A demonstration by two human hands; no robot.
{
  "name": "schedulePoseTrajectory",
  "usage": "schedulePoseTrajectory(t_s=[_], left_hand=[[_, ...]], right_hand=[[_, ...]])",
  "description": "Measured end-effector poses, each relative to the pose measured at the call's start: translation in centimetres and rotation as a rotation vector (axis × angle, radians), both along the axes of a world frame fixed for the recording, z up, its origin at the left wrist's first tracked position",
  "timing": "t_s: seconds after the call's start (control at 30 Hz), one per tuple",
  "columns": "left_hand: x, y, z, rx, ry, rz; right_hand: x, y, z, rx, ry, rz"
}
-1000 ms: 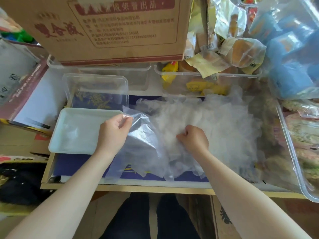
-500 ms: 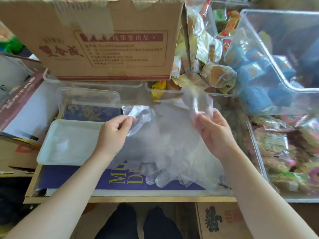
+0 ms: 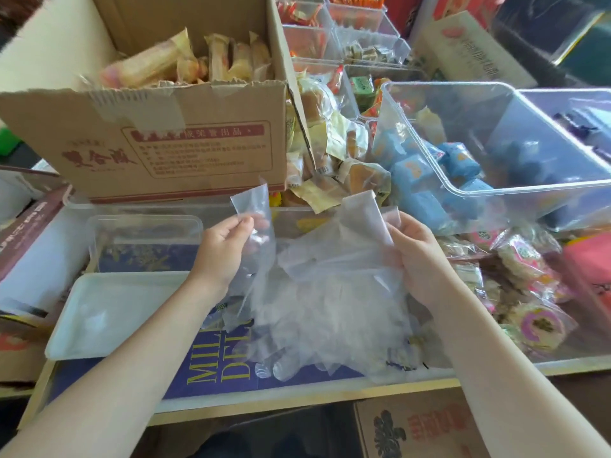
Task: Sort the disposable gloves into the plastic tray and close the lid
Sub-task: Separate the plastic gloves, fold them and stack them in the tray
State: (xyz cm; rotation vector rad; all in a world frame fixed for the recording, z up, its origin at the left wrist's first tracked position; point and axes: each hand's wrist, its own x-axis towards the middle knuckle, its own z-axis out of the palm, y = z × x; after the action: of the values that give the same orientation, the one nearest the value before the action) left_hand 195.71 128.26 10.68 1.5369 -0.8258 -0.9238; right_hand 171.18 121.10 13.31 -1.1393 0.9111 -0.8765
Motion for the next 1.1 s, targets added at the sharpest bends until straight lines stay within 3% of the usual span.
schedulePoseTrajectory(t_s=[0.13,0.2,0.33,0.6,0.7,0.87,1.0,1.1], left_hand=[[-0.7,-0.3,1.0,0.015,0.241,-0.164],[-1.4,-0.4,1.5,0.038,0.389,-0.294],[-3.3,0.3,2.9,0.043,0.548,-0.501],[-3.9,1.9,2.1,0.058,0.762,-0.679],[-4.0,2.2,1.6,0.072,0.81,-0.688],[-3.1,2.2,2.0,0.127,0.533,-0.646],[-3.2,2.2,2.9,0.127,0.121,-0.522],[-3.6,2.1,2.0,0.104,-0.203,-0.284]], right_hand=[[-1.0,0.7,1.5,-0.014,-0.103,0.324],[-0.6,0.8,1.9,-0.004,-0.091,0.365],[0.9,0.6,0.9,-0.086,0.0,0.194],[0.9,0.9,-0.6,0.069,-0.236,0.162],[1.3,1.2,-0.5,0.065,-0.217,0.122],[2.3,1.3,-0.4,-0.128,0.159,-0.2],[2.6,1.3,-0.7,-0.248,0.302,-0.318],[3.1,1.5,-1.2,-0.292,0.354,-0.331]])
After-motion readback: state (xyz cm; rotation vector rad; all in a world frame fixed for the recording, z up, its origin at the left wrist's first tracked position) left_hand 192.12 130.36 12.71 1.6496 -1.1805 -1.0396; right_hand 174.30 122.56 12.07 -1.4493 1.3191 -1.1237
